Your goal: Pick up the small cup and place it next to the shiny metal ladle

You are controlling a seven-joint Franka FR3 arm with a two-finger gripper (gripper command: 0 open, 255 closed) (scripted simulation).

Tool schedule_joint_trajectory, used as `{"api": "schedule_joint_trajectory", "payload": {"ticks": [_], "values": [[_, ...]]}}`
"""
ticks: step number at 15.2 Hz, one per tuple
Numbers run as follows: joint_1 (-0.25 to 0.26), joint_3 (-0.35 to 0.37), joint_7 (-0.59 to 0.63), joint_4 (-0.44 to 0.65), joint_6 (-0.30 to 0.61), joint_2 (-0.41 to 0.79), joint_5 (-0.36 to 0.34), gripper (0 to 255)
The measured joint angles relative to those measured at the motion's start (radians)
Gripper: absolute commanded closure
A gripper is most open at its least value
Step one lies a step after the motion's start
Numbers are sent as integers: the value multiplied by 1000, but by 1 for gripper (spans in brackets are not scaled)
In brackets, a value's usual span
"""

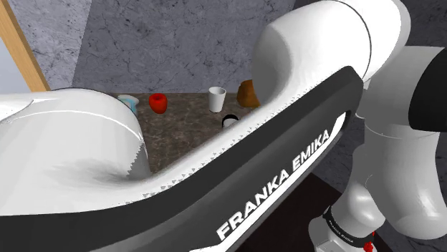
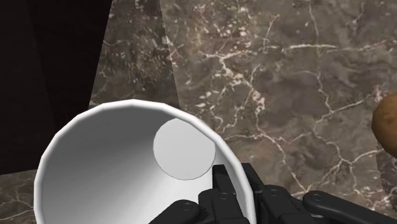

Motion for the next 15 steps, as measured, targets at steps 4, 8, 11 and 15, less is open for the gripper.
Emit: {"api": "schedule_joint_trajectory", "payload": {"ticks": [4,8,11,15], "values": [[-5,-6,-1,-36,45,12,-8,255],[-1,-11,6,-67,91,30,-18,255],[-3,-14,7,-83,111,35,-21,255],[-3,-14,7,-84,113,36,-22,255]]}}
